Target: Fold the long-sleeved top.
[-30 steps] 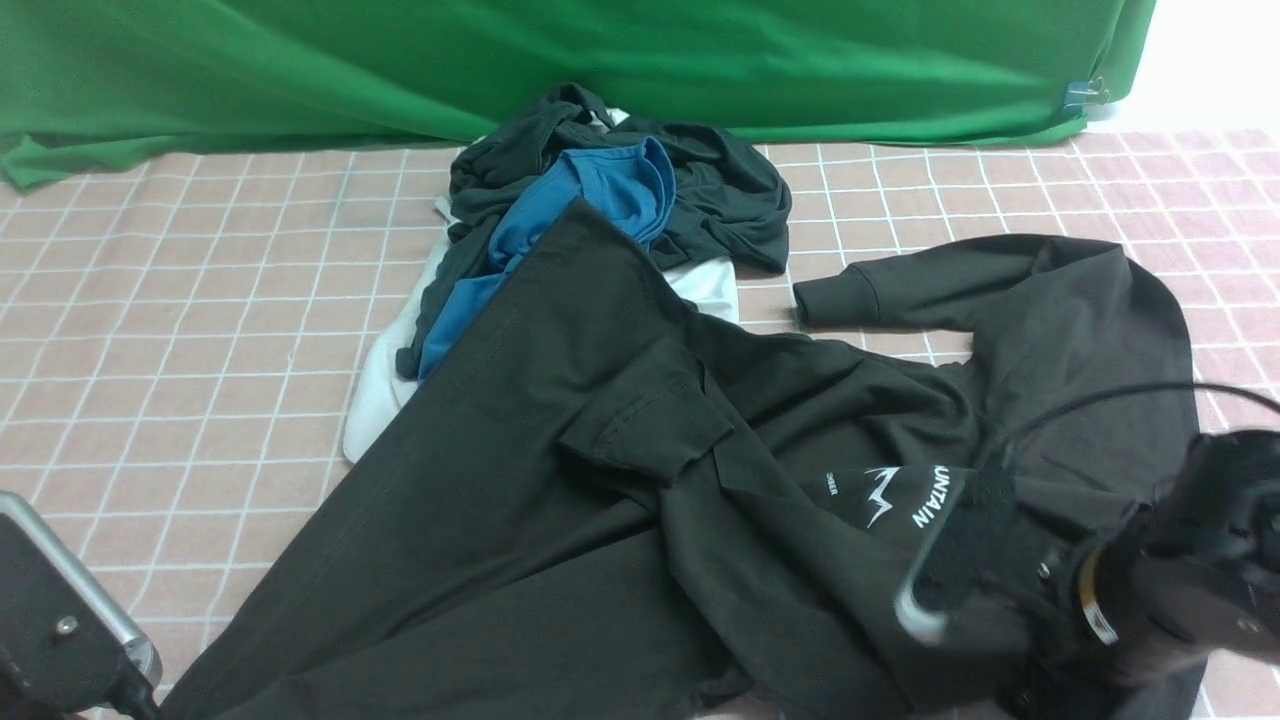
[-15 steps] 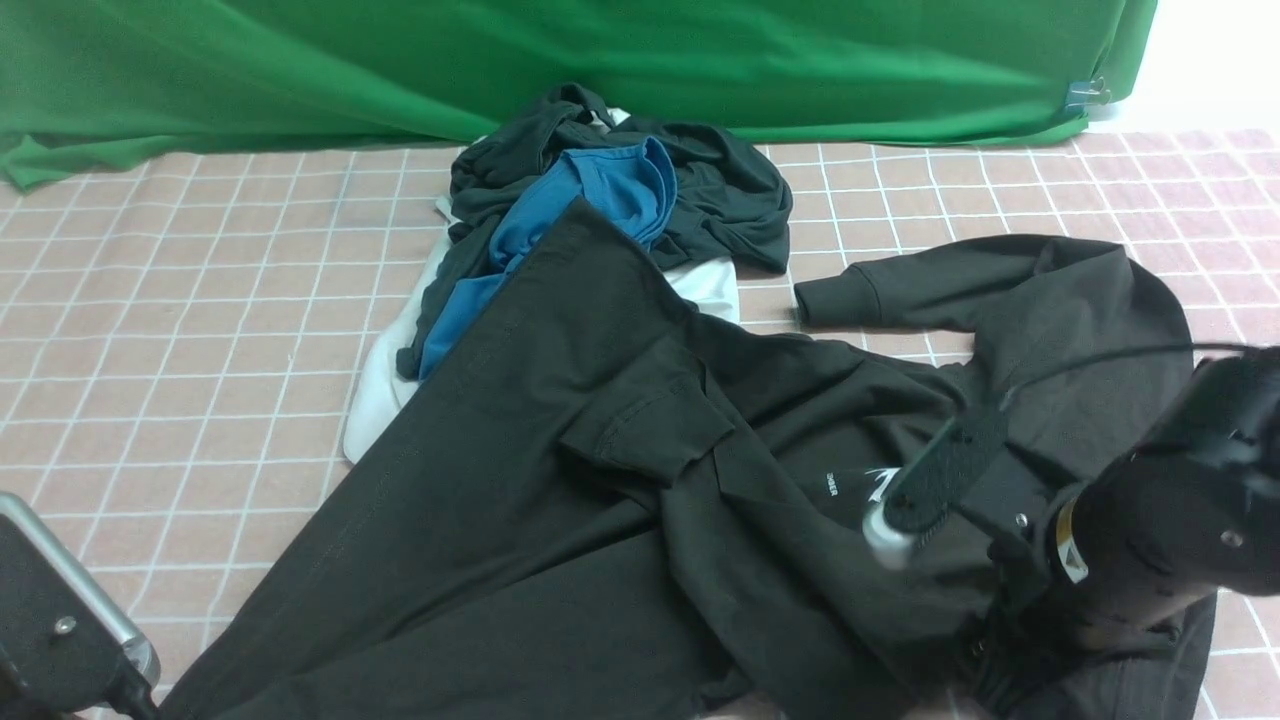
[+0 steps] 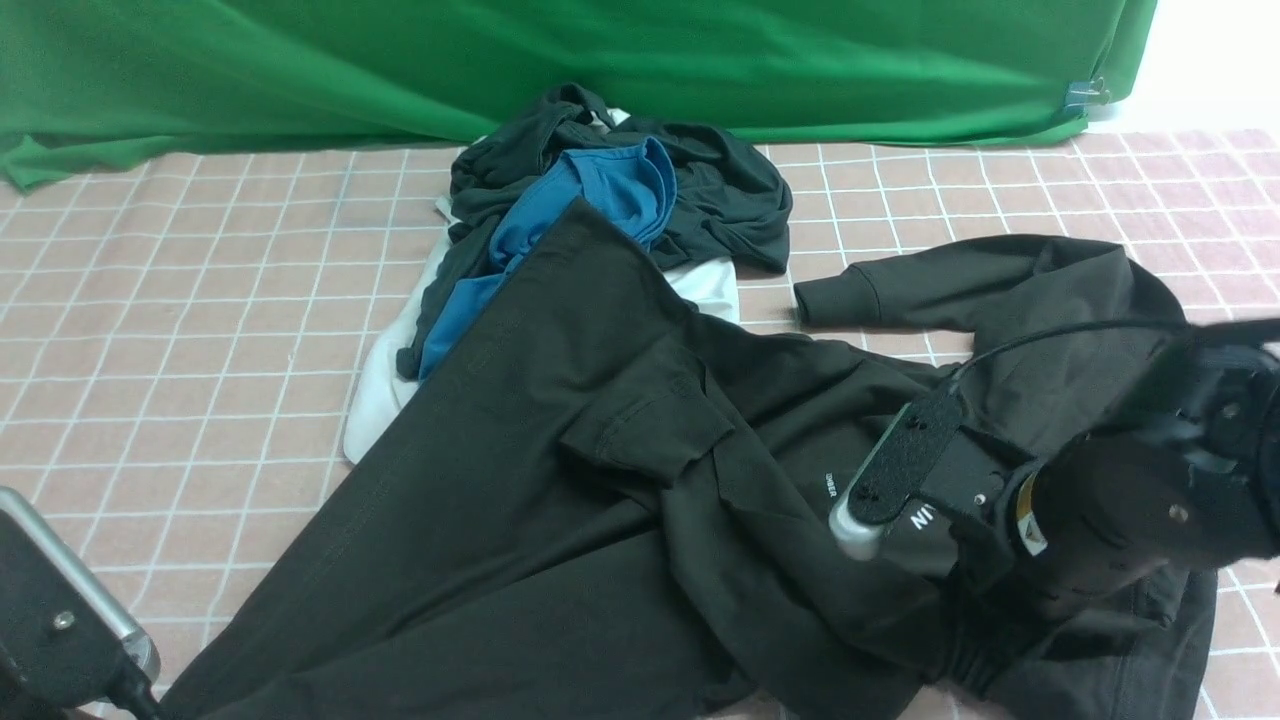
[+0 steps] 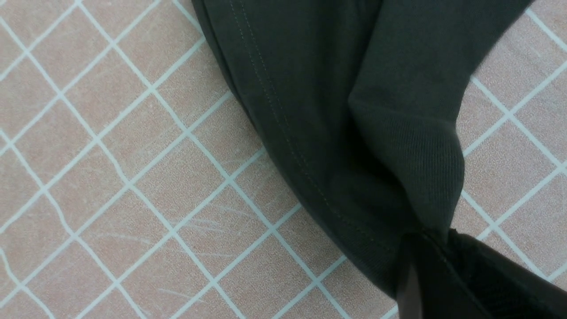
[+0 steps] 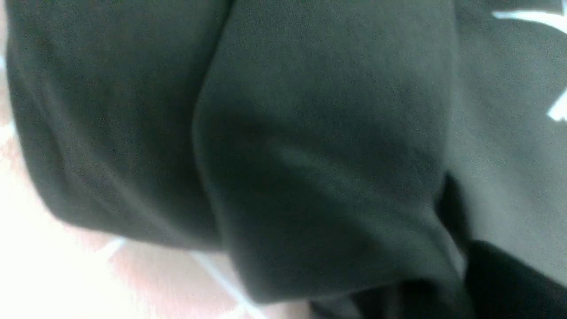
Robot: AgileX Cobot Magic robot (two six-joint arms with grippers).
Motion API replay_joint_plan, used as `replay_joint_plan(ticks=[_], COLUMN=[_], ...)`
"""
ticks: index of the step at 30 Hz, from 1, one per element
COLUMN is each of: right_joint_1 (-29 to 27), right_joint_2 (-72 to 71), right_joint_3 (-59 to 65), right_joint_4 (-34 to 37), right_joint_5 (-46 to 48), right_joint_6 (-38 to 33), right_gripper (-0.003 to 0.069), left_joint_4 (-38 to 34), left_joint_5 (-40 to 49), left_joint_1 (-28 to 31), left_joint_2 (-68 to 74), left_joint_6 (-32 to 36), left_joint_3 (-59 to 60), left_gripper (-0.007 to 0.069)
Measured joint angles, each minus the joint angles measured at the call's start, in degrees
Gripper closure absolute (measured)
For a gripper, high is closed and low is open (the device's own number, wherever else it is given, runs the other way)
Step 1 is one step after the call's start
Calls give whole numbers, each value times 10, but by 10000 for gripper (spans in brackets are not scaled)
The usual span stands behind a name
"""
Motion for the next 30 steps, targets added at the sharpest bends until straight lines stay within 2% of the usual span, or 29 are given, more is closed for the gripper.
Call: replay_joint_plan(ticks=[1,3,6,10,11,12,14,17,19,21,23,24,26,27,28,29,30], right_joint_1=[0,0,0,3,4,20,46,97,159,198,228,230,247,248,248,248,249], right_joint_2=[-13,-38,-91,-162,-163,-185,-202,-211,-211,-211,-211,-211,-211,-211,-211,-211,-211], right_joint_3=[-9,-19,-33,-36,-36,-34,-26,-8,15,26,31,32,33,33,33,32,30], right_joint_4=[0,7,52,185,185,236,260,274,275,276,277,278,286,286,286,281,269], right_joint_5=[29,57,102,182,182,218,230,233,212,186,163,162,155,156,156,165,175], right_joint_6=[-5,-7,-4,3,3,17,42,85,137,171,202,205,248,251,251,254,257], right_gripper=[578,610,612,612,612,612,612,610,589,549,477,468,287,251,251,169,133], left_joint_4=[0,1,6,28,28,39,46,51,59,59,59,59,59,59,59,59,59], left_joint_5=[0,1,4,6,6,6,6,6,7,7,8,7,9,11,11,15,18], left_joint_1=[0,0,0,0,0,0,0,0,0,0,0,0,0,0,0,0,0], left_joint_2=[0,0,0,0,0,0,0,0,0,0,0,0,0,0,0,0,0], left_joint_6=[0,0,0,-2,-2,-3,-6,-13,-14,-14,-14,-14,-15,-15,-15,-15,-15], left_joint_3=[0,-2,-18,-51,-52,-63,-68,-71,-71,-71,-71,-71,-71,-71,-71,-71,-71], left_gripper=[592,592,592,592,592,592,592,592,592,592,592,592,592,592,592,592,592])
